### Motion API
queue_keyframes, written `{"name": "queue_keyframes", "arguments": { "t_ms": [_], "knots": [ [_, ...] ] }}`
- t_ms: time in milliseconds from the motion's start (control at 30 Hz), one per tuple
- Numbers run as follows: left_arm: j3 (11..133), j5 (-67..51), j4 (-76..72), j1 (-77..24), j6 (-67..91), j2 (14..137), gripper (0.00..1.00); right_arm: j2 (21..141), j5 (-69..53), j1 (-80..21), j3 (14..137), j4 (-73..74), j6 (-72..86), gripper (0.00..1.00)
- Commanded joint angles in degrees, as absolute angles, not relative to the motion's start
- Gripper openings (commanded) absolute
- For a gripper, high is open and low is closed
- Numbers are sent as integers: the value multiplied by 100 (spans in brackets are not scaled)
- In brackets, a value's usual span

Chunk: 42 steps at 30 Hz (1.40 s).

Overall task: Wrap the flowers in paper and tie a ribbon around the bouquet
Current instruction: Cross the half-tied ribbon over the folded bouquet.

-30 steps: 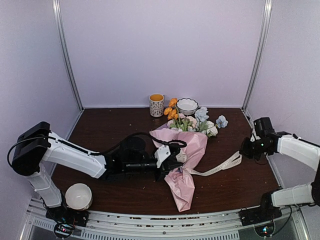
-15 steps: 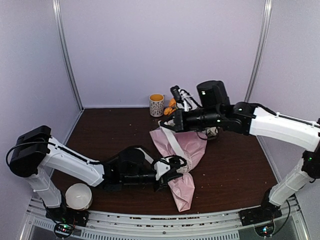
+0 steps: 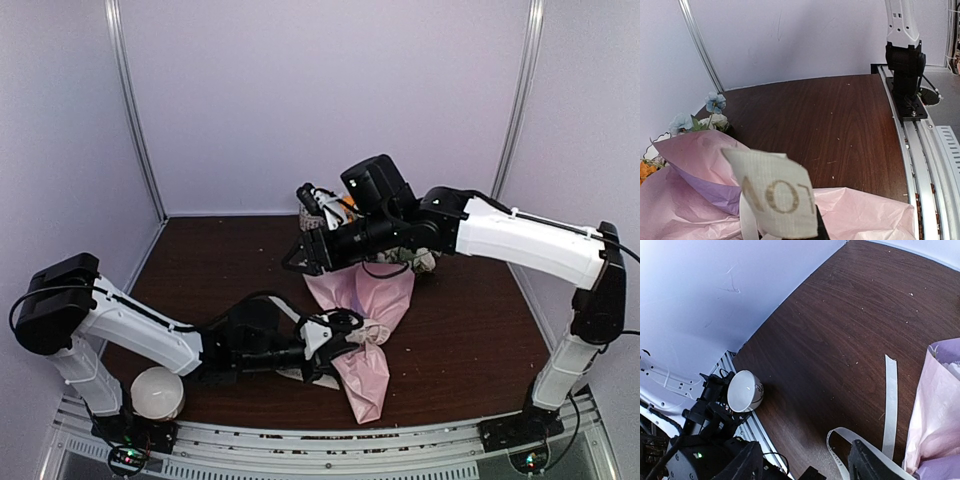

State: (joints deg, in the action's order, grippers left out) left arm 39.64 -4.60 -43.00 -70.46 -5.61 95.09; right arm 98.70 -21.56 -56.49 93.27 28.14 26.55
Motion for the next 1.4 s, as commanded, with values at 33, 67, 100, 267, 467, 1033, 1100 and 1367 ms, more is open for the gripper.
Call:
{"name": "queue_keyframes", "arguments": {
  "t_ms": [33, 67, 100, 267, 467, 1033, 1100, 1367],
  "knots": [
    [3924, -326, -4870, -7031, -267, 9424, 0, 8875, -2041, -5529, 8682, 3103, 2185, 62],
    [3953, -299, -4875, -7031, -216, 9453, 0, 8589, -2044, -5486, 8296, 2907, 2259, 64],
    [3974, -297, -4878, -7030, -173, 9482, 0, 8317, -2066, -5434, 7917, 2729, 2359, 65],
    [4133, -380, -4940, -7017, 1, 9622, 0, 7454, -2616, -5259, 6371, 1836, 2843, 65],
    [4272, -359, -4656, -6974, -24, 9570, 0, 7022, -3663, -5292, 5447, 839, 3164, 65],
    [4499, -430, -4105, -6919, 35, 9449, 0, 6936, -3431, -5296, 4951, 540, 3134, 42],
    [4537, -492, -4024, -6909, 52, 9448, 0, 6882, -3363, -5291, 4957, 701, 3028, 46],
    [4542, -597, -4006, -6899, 70, 9405, 0, 6977, -3139, -5296, 4989, 1103, 2688, 62]
  ]
}}
